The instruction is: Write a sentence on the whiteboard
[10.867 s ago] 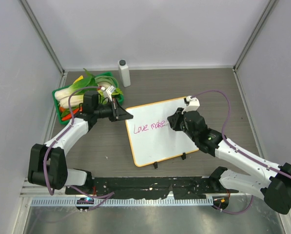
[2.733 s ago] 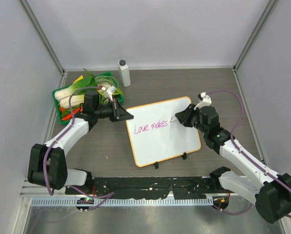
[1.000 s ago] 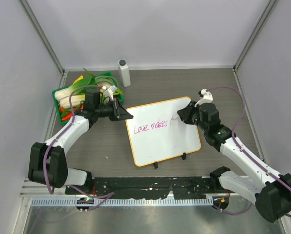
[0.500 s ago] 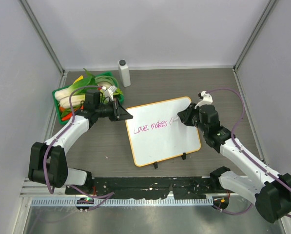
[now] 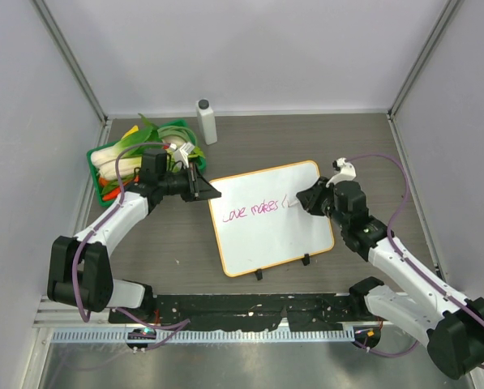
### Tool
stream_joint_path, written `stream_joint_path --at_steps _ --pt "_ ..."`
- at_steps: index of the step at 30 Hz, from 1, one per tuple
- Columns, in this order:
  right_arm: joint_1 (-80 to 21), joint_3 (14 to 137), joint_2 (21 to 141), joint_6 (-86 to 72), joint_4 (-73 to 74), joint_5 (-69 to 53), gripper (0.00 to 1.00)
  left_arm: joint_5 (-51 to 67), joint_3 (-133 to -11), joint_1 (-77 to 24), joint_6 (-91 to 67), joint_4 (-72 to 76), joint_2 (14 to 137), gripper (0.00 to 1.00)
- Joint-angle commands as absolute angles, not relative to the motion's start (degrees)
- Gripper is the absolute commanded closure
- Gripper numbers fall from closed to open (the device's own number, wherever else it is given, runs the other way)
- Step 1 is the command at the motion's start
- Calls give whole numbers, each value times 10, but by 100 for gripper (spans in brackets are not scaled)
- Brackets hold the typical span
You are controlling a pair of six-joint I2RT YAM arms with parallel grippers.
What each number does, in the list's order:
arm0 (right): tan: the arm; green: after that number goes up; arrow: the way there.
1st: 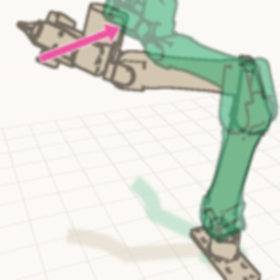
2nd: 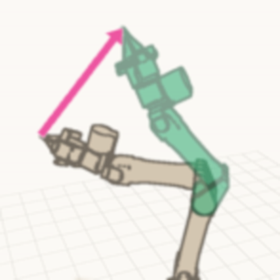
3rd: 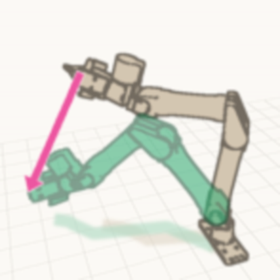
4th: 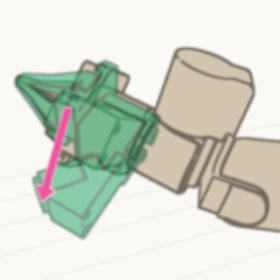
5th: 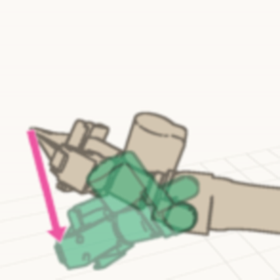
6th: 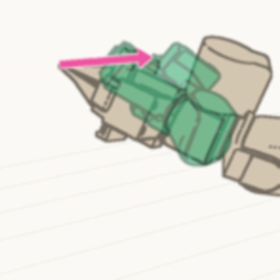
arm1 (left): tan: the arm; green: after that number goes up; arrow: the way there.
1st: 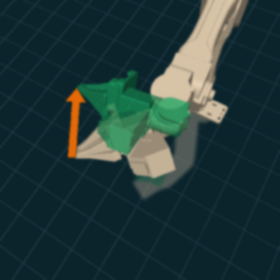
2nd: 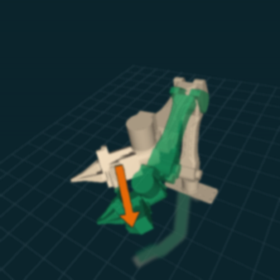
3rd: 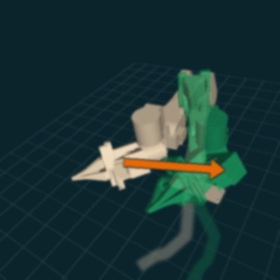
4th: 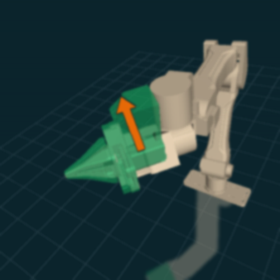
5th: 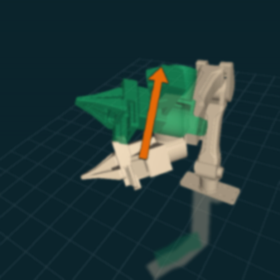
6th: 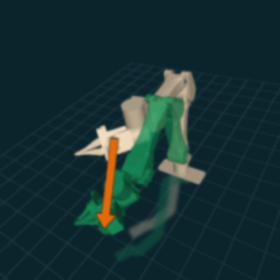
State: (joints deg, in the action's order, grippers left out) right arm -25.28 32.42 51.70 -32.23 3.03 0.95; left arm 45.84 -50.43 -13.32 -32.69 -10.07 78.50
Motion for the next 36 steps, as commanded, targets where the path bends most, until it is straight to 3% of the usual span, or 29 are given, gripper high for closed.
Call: stream_joint_path --at_steps 1,12,23,36 --pt "-253 337 510 -326 30 15 98 350 -491 -135 -274 -149 801 100" --pt "-252 397 525 -314 25 34 99 352 -490 -136 -274 -146 802 100" --pt "-253 366 561 -326 -18 54 99 355 -490 -135 -275 -145 801 100" --pt "-252 372 517 -323 14 84 99 356 -488 -135 -277 -141 803 100"
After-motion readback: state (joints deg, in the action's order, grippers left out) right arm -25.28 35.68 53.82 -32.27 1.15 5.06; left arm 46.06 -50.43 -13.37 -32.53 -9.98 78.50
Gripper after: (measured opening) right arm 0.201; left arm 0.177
